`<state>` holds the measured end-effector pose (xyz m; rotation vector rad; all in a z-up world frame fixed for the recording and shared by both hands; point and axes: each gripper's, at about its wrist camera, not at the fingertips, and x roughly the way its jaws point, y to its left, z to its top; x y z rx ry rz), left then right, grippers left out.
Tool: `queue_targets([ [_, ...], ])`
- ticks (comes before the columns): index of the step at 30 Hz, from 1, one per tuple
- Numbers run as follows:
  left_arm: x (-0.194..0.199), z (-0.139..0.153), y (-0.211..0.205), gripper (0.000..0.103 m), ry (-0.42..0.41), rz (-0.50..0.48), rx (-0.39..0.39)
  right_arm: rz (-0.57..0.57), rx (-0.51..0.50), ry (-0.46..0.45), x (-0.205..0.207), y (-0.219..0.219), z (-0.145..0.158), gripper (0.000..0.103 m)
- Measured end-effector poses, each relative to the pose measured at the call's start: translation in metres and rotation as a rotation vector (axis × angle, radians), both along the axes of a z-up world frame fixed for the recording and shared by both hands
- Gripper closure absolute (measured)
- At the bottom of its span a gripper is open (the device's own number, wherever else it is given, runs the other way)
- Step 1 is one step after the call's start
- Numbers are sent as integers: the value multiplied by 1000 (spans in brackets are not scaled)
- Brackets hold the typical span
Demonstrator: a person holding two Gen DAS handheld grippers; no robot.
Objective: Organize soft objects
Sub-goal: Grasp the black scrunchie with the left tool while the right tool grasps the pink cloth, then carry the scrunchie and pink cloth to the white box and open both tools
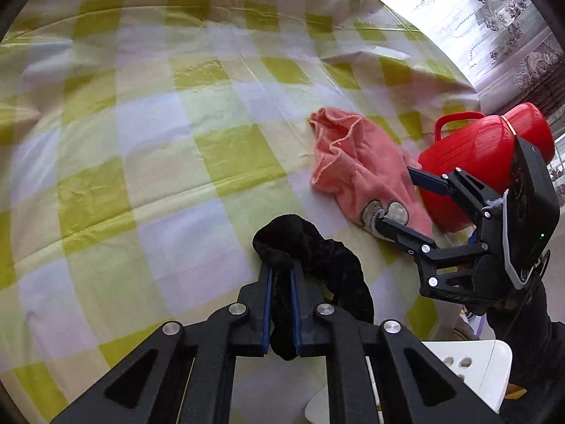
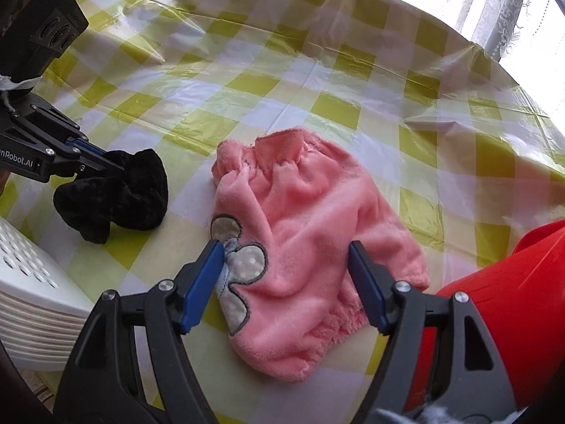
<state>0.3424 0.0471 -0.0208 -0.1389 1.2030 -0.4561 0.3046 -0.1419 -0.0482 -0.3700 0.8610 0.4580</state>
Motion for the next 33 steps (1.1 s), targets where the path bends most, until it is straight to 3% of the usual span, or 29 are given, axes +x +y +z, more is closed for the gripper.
queue_targets([
  [3,-5,7,15,94,-88,96,117,-5,43,32,7,1,-6,28],
  [6,-13,10,29,94,-143,169,163,-18,89,54,10,-1,-7,31],
  [7,-15,10,33,94,-154,189,168,-21,104,54,10,-1,-6,42],
  [8,-18,11,36,94,-167,203,167,-21,103,49,8,1,-5,61],
  [10,-23,15,38,95,-194,233,182,-7,107,59,6,5,-3,83],
  [11,-25,17,38,95,-206,245,191,-5,103,54,4,7,-2,86],
  [22,-59,60,33,95,-339,333,291,-25,163,-31,-35,-1,41,91],
  [33,-98,115,9,95,-449,352,314,-37,220,-110,-85,-23,92,91],
])
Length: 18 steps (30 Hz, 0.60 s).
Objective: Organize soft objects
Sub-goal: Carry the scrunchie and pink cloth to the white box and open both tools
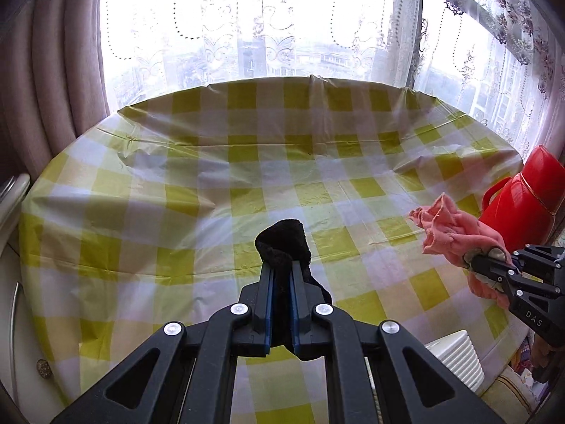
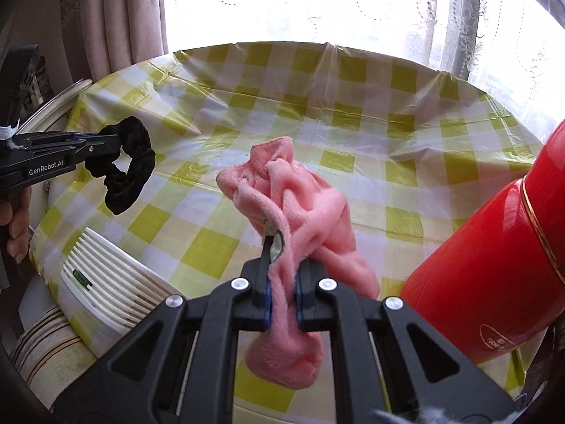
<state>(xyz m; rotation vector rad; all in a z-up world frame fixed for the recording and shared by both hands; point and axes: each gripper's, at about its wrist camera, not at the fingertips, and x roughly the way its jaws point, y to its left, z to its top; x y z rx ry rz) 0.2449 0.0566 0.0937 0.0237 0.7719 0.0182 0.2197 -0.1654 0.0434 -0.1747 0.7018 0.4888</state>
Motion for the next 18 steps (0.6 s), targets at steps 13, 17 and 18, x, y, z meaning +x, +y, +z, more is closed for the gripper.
queue_targets([
  [13,-50,51,-68,95,-98,-121,-4,-98,44,-37,-63,-62,32,91],
  [17,-68,54,-106,95,-104,-195,-12,-161,49,-41,-89,-95,37,91],
  [18,-73,53,-118,95,-102,-219,-16,-179,48,-42,-96,-104,37,91],
])
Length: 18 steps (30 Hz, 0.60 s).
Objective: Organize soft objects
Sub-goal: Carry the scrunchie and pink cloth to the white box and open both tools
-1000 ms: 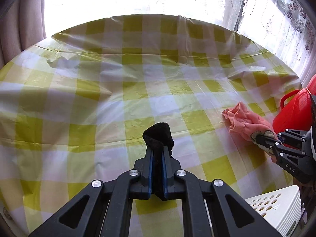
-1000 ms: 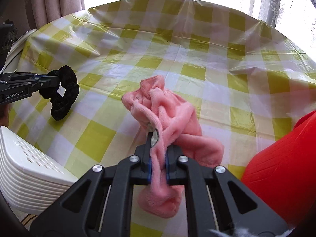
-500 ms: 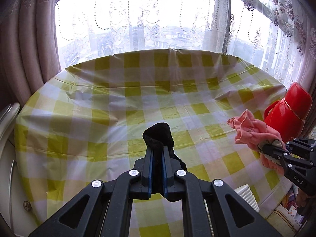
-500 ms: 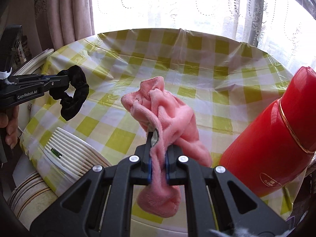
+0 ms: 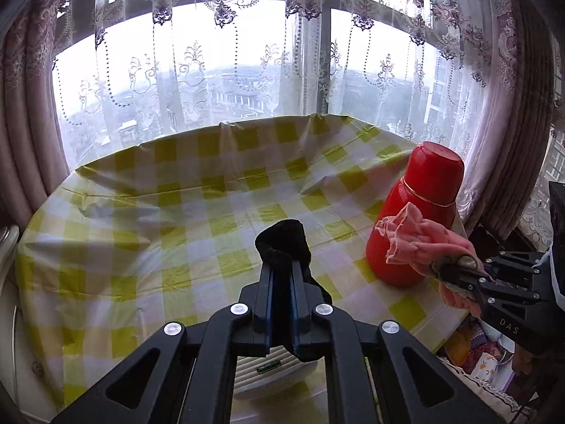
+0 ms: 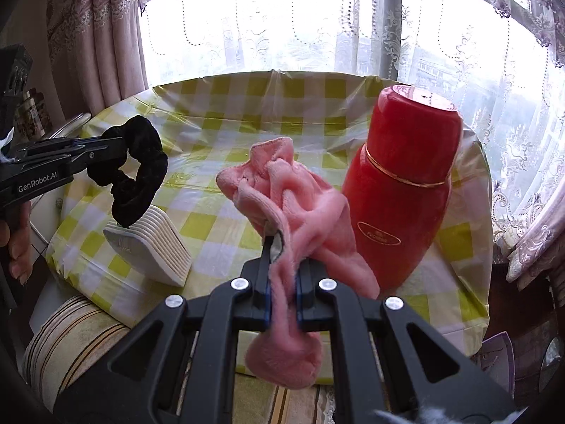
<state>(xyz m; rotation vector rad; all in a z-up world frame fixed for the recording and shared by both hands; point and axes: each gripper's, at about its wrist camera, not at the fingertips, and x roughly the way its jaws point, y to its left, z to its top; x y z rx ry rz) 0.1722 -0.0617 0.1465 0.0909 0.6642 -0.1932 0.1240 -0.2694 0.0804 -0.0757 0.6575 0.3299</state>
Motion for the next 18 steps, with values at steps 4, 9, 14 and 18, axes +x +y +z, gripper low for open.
queue_targets([
  [4,-18,-4,-48,95,6,-94,-11,-75,-16,2,-27,-39,2,91],
  [9,-41,-12,-111,95,22,-213,-18,-181,-35,14,-62,-92,1,91],
  [14,-66,-15,-164,95,31,-304,-28,-291,-55,24,-91,-140,-1,91],
  [18,-82,-19,-200,95,42,-364,-49,-370,-67,32,-108,-171,-3,91],
])
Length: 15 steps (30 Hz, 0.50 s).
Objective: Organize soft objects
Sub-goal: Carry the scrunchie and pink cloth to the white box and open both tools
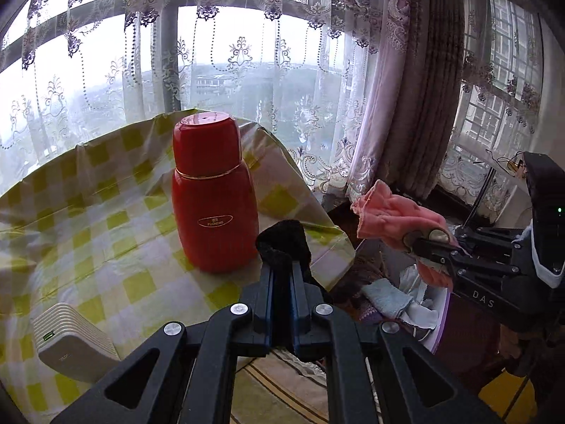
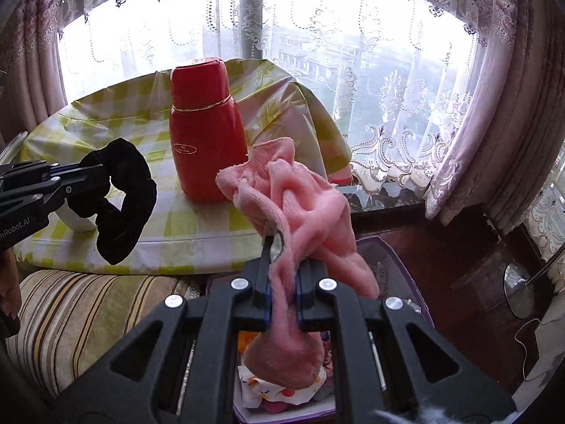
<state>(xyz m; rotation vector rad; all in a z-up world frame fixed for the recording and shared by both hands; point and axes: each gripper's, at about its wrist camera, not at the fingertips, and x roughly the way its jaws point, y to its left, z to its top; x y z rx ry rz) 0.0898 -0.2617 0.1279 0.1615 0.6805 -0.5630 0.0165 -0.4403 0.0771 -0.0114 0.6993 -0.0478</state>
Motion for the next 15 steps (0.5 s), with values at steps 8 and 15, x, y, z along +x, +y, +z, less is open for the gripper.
queue_targets([
  [8,-20,-29,-60,94,72,-60,9,-111,-2,20,-16,-42,-13,91],
  [15,-28,-53,-96,89,113,-69,47,-162,9,32,-23,-61,-23,91],
])
